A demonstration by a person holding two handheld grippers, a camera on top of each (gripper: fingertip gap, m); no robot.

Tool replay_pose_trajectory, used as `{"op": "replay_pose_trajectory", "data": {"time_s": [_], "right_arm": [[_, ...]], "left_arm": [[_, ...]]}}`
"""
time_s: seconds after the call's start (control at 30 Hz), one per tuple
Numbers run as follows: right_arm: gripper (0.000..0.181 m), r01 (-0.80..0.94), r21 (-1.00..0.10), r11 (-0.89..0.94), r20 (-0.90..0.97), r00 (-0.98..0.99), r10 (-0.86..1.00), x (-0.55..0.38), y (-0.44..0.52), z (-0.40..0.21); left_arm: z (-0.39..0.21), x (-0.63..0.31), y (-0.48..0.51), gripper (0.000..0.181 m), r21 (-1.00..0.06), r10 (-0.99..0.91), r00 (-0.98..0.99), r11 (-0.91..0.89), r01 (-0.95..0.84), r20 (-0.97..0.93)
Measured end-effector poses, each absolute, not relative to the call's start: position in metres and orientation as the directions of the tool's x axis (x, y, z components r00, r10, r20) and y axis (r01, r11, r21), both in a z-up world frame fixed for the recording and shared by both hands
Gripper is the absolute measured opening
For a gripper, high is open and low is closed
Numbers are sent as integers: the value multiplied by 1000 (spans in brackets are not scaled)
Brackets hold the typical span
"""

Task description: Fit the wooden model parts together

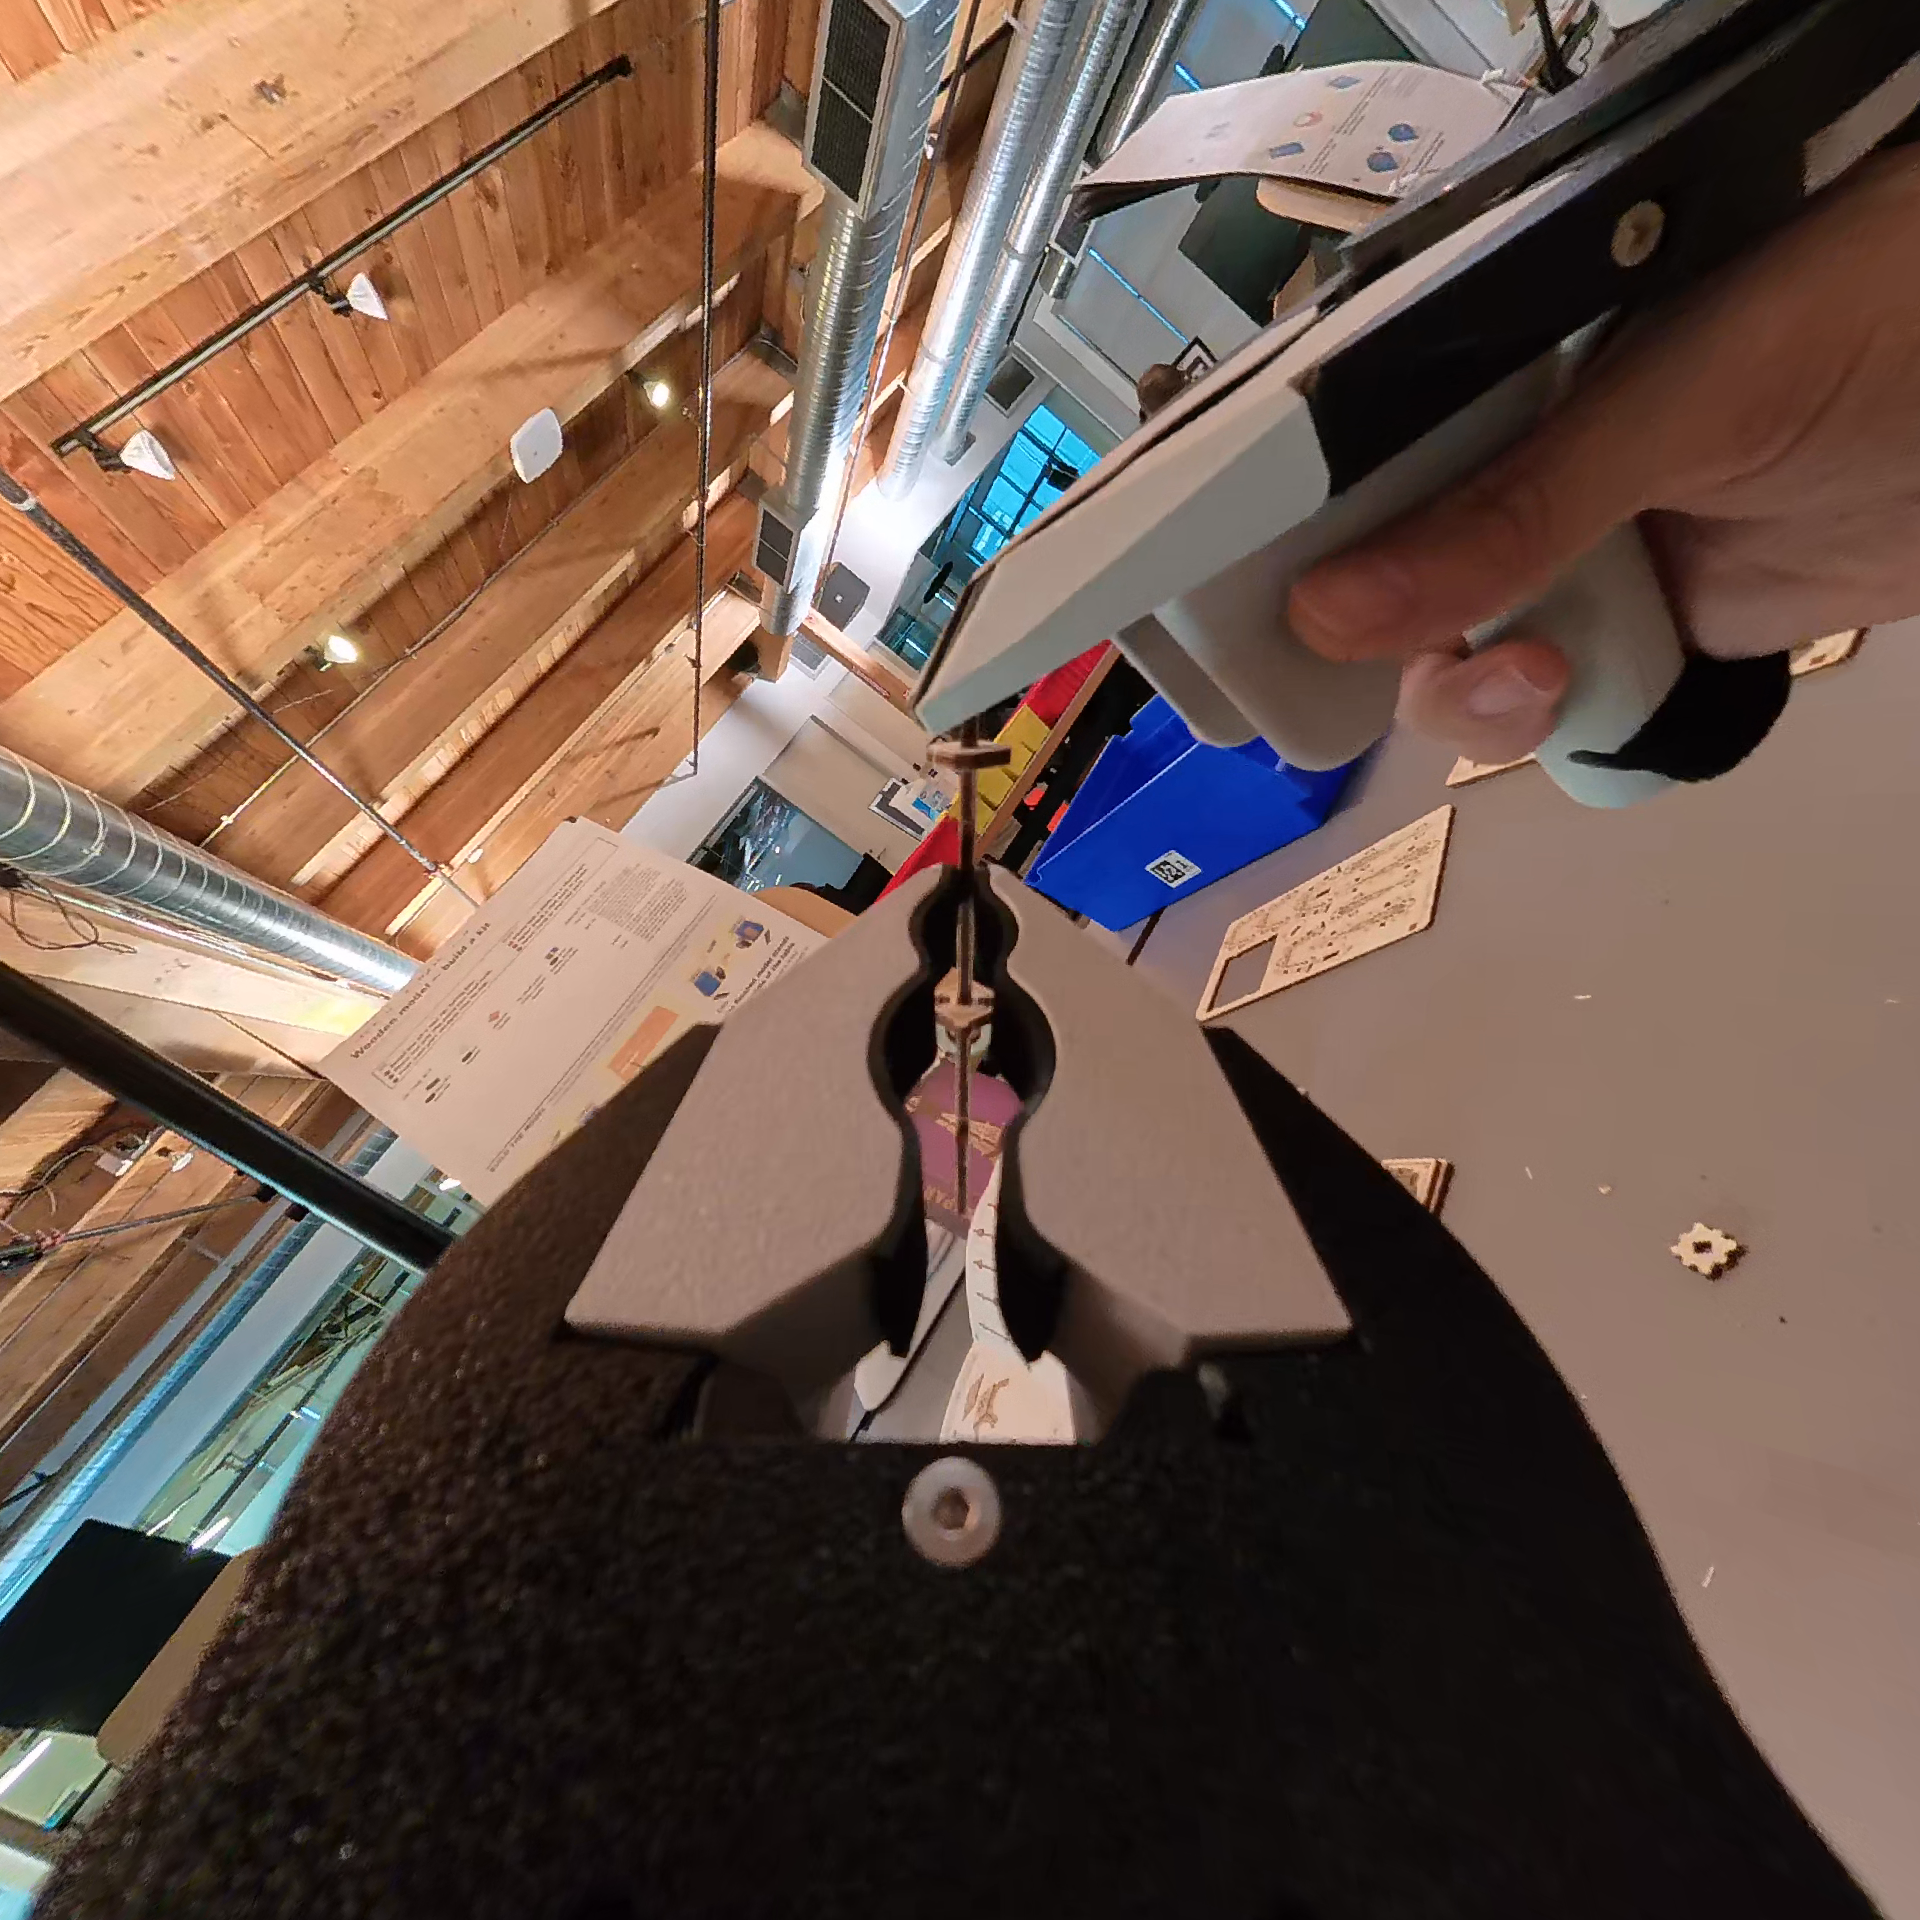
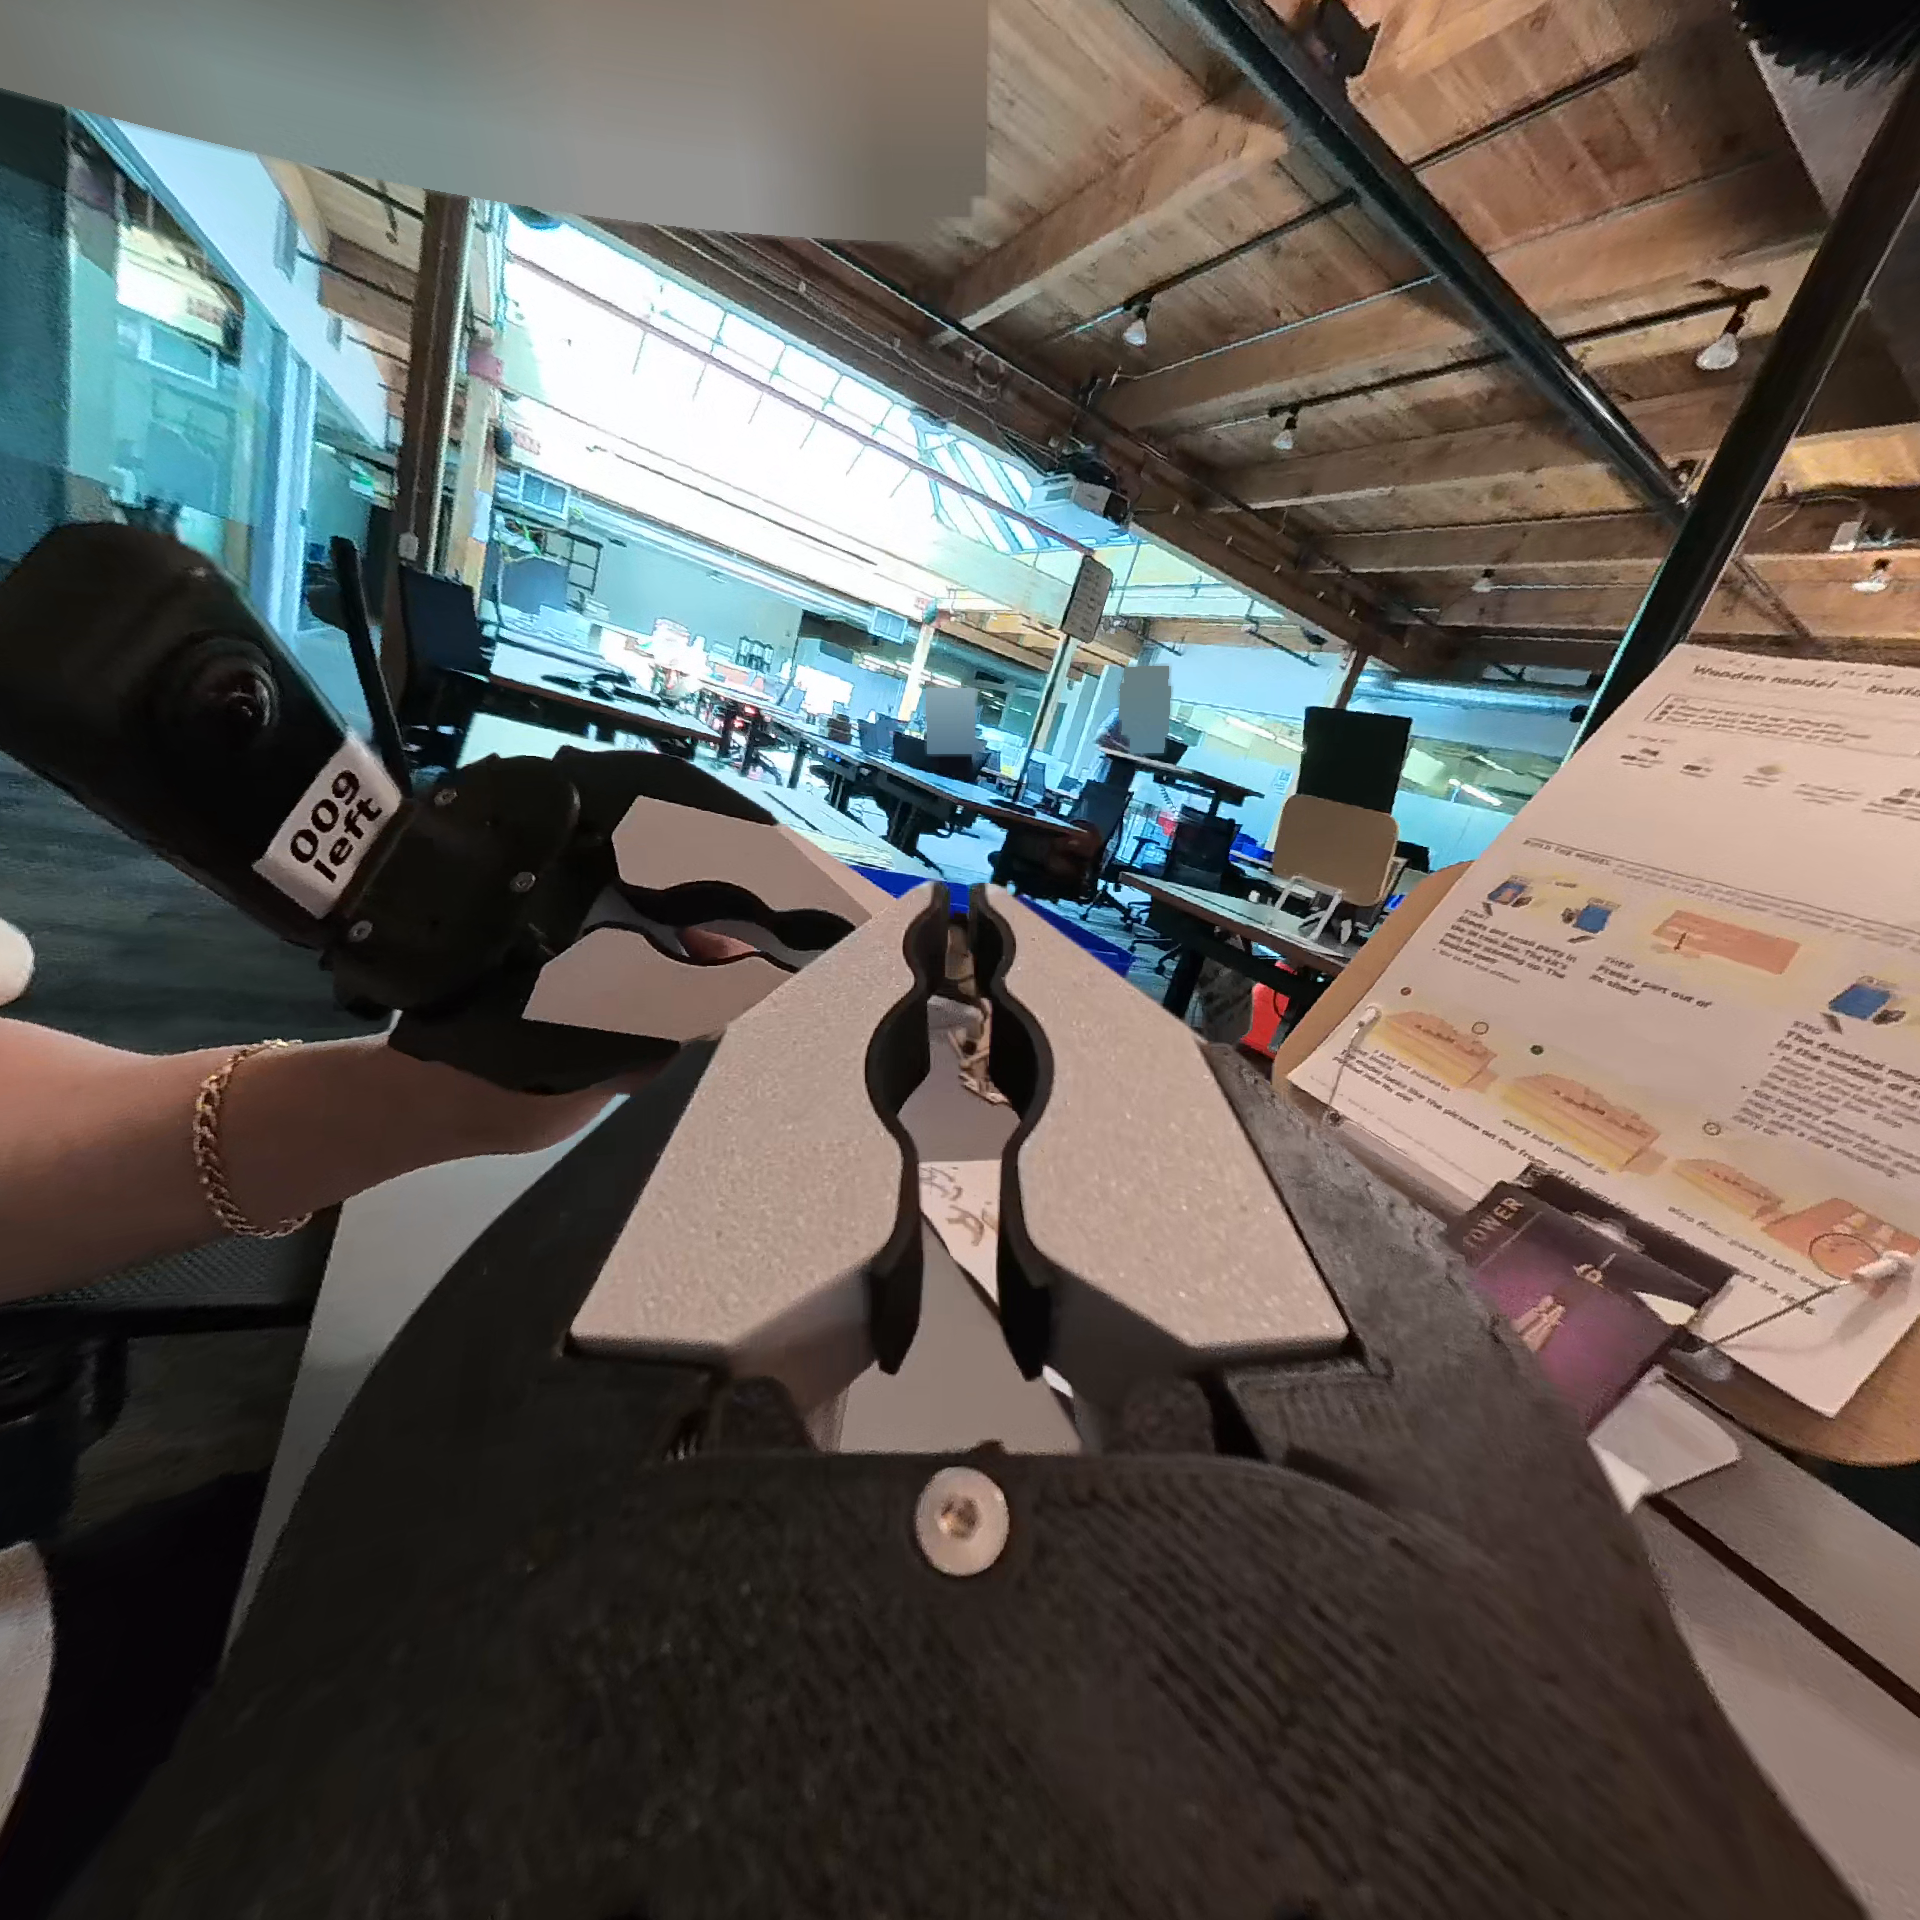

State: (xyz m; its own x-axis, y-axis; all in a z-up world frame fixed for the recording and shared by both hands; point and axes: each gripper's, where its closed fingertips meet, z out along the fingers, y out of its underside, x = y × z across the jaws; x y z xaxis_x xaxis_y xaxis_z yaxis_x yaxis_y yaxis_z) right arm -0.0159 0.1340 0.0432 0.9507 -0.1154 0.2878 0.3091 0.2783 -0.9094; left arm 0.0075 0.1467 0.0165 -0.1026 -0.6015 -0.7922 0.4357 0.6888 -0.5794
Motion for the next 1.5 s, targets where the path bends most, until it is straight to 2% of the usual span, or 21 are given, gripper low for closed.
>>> {"op": "replay_pose_trajectory", "data": {"time_s": [0.27,0.6,1.13,1.37,1.5], "right_arm": [[1,223,-896,383,188,974,-127,-14,135,45],[1,24,-845,534,-21,997,-78,-7,134,44],[3,13,-798,603,-88,986,-138,-5,134,39],[2,92,-849,521,-24,977,-211,3,137,31],[2,63,-849,525,-38,983,-181,3,136,32]], "left_arm": [[20,6,148,0,-590,-628,-73,677,441,-775],[19,6,144,0,-644,-677,-92,636,426,-730],[12,10,141,0,-740,-749,-150,564,367,-646],[1,19,143,0,-788,-769,-215,527,319,-602],[1,17,141,0,-798,-780,-224,503,332,-585]]}}
